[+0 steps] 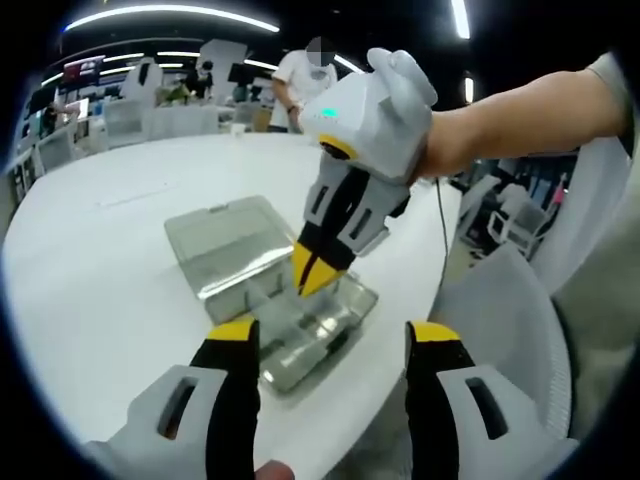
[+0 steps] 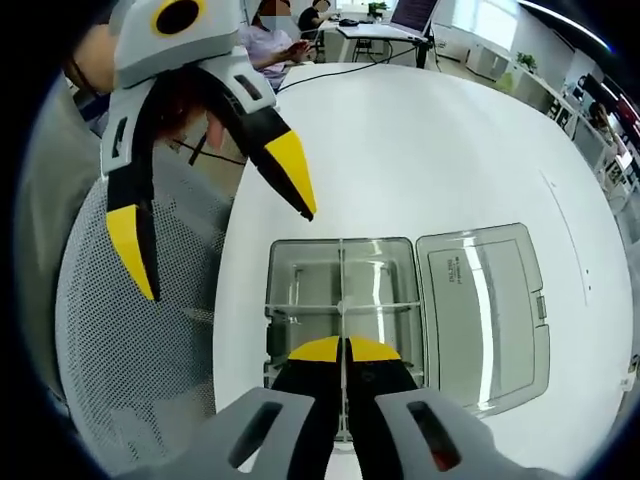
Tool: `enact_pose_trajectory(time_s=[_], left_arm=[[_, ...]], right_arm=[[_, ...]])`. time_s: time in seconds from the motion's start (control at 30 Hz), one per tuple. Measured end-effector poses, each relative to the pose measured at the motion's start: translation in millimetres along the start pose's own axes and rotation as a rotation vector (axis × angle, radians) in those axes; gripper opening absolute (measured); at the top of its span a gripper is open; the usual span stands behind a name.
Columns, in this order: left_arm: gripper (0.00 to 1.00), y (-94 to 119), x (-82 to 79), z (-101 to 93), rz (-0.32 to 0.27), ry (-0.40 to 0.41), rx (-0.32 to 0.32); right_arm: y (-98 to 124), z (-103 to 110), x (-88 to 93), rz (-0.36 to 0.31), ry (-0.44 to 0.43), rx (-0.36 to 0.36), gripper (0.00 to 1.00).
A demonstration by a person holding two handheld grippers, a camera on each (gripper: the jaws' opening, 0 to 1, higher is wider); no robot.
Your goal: Insert the divider into the dual guide fixture by aligning both edges with the guide slots and pushing it downward to the bottom, including one-sided entry, uneven engagement, binding, and posture correction.
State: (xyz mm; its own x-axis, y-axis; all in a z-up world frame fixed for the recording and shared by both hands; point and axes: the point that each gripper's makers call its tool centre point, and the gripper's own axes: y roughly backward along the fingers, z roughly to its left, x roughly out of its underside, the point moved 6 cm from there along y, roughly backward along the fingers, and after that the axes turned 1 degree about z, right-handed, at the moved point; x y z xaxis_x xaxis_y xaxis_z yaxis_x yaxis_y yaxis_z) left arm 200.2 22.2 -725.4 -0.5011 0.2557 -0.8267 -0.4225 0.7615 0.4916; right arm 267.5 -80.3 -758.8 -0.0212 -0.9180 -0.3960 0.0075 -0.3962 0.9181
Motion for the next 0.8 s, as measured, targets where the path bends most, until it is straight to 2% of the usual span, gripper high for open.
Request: enact_pose_trajectory(time_s=[0.57,0.8], left_arm=[[0.56,0.7,4.8,0.6,0.013,0.014,-0.010],[0.55,0.8,5.1,1.3,0.013,0.017,-0.013]], right_arm=[[-14.4,0.1,6.2,0.004,0.011,-0.009,0.00],[-17.0,1.3,5.9,0.018,0.043,-0.005,0.00]])
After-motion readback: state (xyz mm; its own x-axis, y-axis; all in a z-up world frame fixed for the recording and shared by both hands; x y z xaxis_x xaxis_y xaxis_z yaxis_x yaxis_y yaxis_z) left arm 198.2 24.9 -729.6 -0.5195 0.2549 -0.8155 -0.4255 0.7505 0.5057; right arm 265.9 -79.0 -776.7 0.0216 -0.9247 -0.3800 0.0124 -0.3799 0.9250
